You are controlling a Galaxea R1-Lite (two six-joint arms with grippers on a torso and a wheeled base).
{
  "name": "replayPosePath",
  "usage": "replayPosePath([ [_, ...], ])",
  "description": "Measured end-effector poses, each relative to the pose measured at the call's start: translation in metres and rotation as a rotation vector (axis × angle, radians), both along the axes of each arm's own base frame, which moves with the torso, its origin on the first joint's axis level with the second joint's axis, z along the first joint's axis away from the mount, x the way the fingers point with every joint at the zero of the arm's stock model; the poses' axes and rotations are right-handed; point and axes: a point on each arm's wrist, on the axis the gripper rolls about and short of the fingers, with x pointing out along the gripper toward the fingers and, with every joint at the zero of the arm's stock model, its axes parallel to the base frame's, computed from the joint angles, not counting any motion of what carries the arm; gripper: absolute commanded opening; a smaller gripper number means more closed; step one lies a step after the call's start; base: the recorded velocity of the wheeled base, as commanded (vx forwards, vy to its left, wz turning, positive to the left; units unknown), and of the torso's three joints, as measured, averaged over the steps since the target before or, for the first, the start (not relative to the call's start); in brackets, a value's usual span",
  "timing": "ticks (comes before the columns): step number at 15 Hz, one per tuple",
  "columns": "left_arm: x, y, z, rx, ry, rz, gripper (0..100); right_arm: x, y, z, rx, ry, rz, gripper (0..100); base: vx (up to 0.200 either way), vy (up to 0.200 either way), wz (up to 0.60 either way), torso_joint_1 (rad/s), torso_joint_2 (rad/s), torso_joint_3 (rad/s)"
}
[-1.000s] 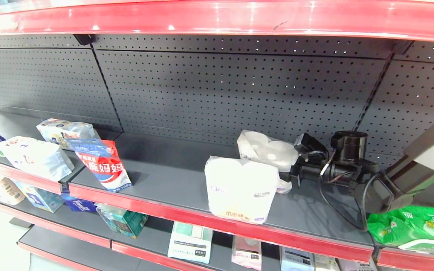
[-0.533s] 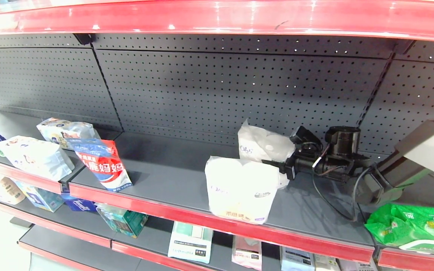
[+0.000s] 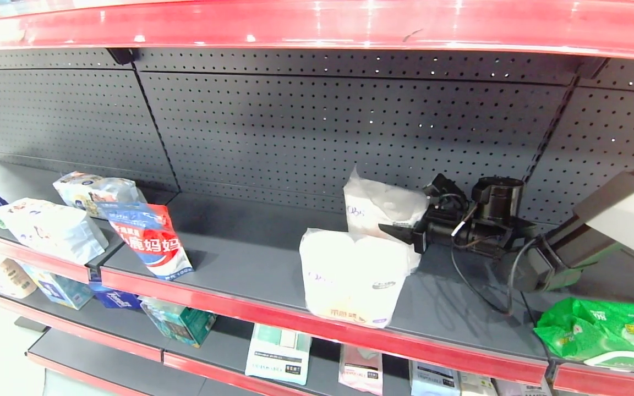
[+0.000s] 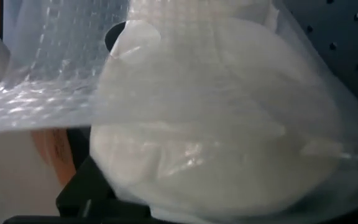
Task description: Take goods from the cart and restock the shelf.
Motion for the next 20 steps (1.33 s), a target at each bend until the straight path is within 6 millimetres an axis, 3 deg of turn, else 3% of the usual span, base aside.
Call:
replayPosePath([
  [8, 0.000, 0.000, 0.000, 0.000, 0.000, 0.000, 100, 0.001, 0.002, 0.012, 0.038, -0.008, 0.007, 0, 0.000, 0.000, 0.00, 0.000, 0.00, 0.000],
  [20, 0.000, 0.000, 0.000, 0.000, 0.000, 0.000, 100, -0.003, 0.029, 0.012, 0.062, 0.006, 0.079, 0, 0.000, 0.000, 0.00, 0.000, 0.00, 0.000],
])
